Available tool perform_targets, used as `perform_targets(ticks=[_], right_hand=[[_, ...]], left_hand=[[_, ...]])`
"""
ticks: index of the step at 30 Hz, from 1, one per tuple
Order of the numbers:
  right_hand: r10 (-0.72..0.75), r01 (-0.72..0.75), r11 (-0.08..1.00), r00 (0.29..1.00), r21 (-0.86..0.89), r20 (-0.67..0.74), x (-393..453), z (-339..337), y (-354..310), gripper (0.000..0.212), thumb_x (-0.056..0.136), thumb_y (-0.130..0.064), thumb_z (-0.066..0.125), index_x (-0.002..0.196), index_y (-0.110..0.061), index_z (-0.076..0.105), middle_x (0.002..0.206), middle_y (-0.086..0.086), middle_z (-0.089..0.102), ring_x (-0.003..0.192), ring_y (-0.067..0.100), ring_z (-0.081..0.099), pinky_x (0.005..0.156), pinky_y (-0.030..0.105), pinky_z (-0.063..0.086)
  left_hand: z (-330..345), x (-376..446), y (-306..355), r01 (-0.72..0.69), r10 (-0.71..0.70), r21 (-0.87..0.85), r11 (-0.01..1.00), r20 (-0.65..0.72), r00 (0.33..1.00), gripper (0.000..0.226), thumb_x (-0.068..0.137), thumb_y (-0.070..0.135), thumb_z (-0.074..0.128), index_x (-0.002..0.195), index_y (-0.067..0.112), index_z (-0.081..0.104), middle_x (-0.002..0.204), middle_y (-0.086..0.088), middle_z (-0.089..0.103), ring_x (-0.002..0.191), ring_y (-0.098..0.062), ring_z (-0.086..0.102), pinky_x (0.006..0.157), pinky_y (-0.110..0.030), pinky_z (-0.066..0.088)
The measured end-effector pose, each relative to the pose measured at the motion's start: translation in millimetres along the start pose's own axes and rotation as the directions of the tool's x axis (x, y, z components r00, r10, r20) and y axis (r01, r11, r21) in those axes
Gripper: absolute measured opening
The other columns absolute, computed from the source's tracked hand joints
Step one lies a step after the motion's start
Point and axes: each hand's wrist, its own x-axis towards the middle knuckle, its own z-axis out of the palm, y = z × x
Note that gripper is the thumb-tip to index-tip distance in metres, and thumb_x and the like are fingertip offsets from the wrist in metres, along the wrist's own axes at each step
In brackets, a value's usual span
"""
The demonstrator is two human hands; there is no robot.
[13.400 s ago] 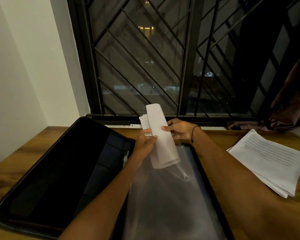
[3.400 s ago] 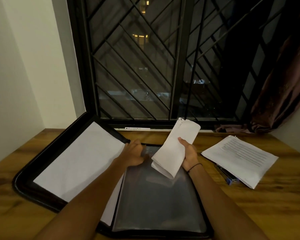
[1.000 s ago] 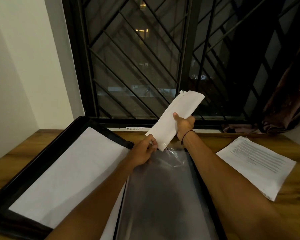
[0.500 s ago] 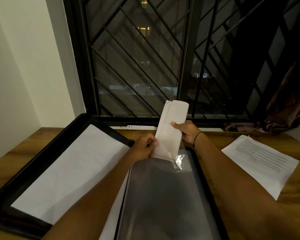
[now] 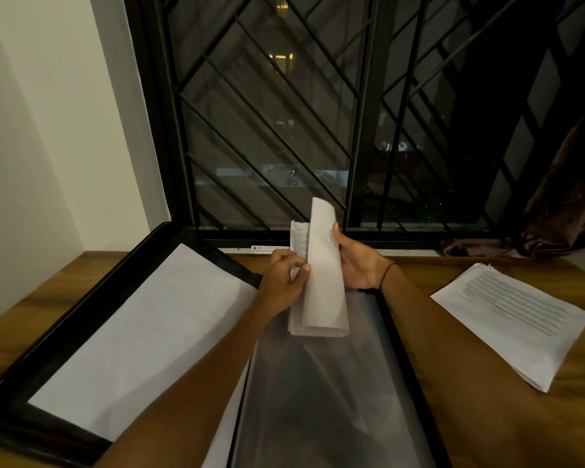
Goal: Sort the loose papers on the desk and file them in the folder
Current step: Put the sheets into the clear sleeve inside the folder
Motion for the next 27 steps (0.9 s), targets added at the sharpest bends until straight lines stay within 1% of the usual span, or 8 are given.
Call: perform_targets(ticks=[4, 7, 9, 11, 14, 19, 23, 27], right_hand=[[0.018, -0.08, 0.957, 0.976, -0.28, -0.215, 8.3, 17.2, -8.1, 0.101, 0.056, -0.085, 0.08, 0.13, -0.017, 0.069, 0.127, 0.013, 0.072, 0.121, 0.032, 0.067, 0.108, 0.052, 0.051], [0.005, -0.197, 0.849, 0.931, -0.49, -0.366, 21.0, 30.2, -13.2, 0.101, 0.051, -0.081, 0.085, 0.127, -0.016, 0.07, 0.125, 0.01, 0.072, 0.114, 0.029, 0.069, 0.102, 0.049, 0.054], [-0.054, -0.264, 0.787, 0.871, -0.557, -0.489, 28.5, 32.3, -14.5, 0.081, 0.066, -0.058, 0.087, 0.127, -0.01, 0.063, 0.118, 0.015, 0.072, 0.101, 0.031, 0.072, 0.084, 0.044, 0.061], [-0.132, -0.288, 0.759, 0.81, -0.584, -0.571, 29.2, 34.0, -17.5, 0.06, 0.08, -0.03, 0.075, 0.131, -0.005, 0.055, 0.117, 0.019, 0.069, 0.095, 0.033, 0.071, 0.075, 0.042, 0.061], [-0.196, -0.269, 0.761, 0.771, -0.59, -0.606, 24.9, 27.1, -19.8, 0.04, 0.091, -0.012, 0.055, 0.13, -0.002, 0.054, 0.122, 0.021, 0.065, 0.098, 0.033, 0.067, 0.066, 0.037, 0.056], [-0.137, -0.133, 0.891, 0.832, -0.433, -0.537, 15.5, 5.3, -8.5, 0.041, 0.088, 0.013, 0.055, 0.128, 0.005, 0.06, 0.119, 0.022, 0.069, 0.106, 0.038, 0.07, 0.095, 0.053, 0.058], [0.04, -0.207, 0.925, 0.886, -0.317, -0.463, -1.9, -4.0, -8.4, 0.046, 0.073, 0.003, 0.068, 0.118, -0.006, 0.07, 0.117, 0.019, 0.073, 0.112, 0.039, 0.068, 0.1, 0.055, 0.054], [0.038, -0.189, 0.933, 0.898, -0.307, -0.438, -8.8, -11.8, -13.1, 0.043, 0.076, -0.006, 0.08, 0.118, -0.01, 0.069, 0.114, 0.016, 0.075, 0.11, 0.036, 0.07, 0.096, 0.053, 0.057]], left_hand=[[-0.9, 0.3, 4.6, -0.121, 0.121, -0.001, 0.993, 0.074, 0.99, 0.021, 0.104, 0.03, 0.055, 0.114, 0.02, 0.071, 0.144, -0.005, 0.043, 0.127, -0.021, 0.05, 0.108, -0.038, 0.046], [2.0, 1.5, 12.4, -0.164, 0.153, 0.05, 0.985, 0.176, 0.972, 0.026, 0.106, 0.032, 0.048, 0.124, 0.023, 0.065, 0.135, -0.003, 0.052, 0.122, -0.019, 0.053, 0.108, -0.043, 0.045], [5.5, 2.2, 18.5, -0.136, 0.111, 0.091, 0.986, 0.246, 0.963, 0.027, 0.108, 0.034, 0.045, 0.131, 0.03, 0.058, 0.134, -0.002, 0.055, 0.122, -0.02, 0.055, 0.107, -0.045, 0.046], [7.6, 0.6, 23.5, -0.095, 0.071, 0.071, 0.993, 0.286, 0.956, 0.026, 0.108, 0.038, 0.043, 0.131, 0.036, 0.056, 0.135, -0.001, 0.059, 0.12, -0.02, 0.057, 0.105, -0.046, 0.049], [7.9, -1.2, 27.3, -0.025, 0.013, 0.04, 0.999, 0.292, 0.956, 0.026, 0.105, 0.043, 0.048, 0.129, 0.037, 0.058, 0.128, 0.001, 0.063, 0.113, -0.018, 0.06, 0.102, -0.043, 0.051], [10.1, 0.1, 25.3, 0.013, -0.011, -0.008, 1.0, 0.237, 0.971, 0.03, 0.092, 0.049, 0.069, 0.117, 0.036, 0.062, 0.109, 0.008, 0.065, 0.103, -0.013, 0.062, 0.096, -0.043, 0.054], [14.3, -1.4, 20.6, -0.019, 0.023, -0.019, 1.0, 0.243, 0.97, 0.024, 0.093, 0.037, 0.07, 0.115, 0.032, 0.063, 0.124, 0.003, 0.063, 0.111, -0.015, 0.061, 0.1, -0.044, 0.056], [14.4, 1.8, 19.5, 0.0, 0.002, -0.009, 1.0, 0.246, 0.969, 0.013, 0.096, 0.033, 0.068, 0.11, 0.033, 0.066, 0.122, 0.002, 0.066, 0.109, -0.016, 0.062, 0.101, -0.044, 0.055]])
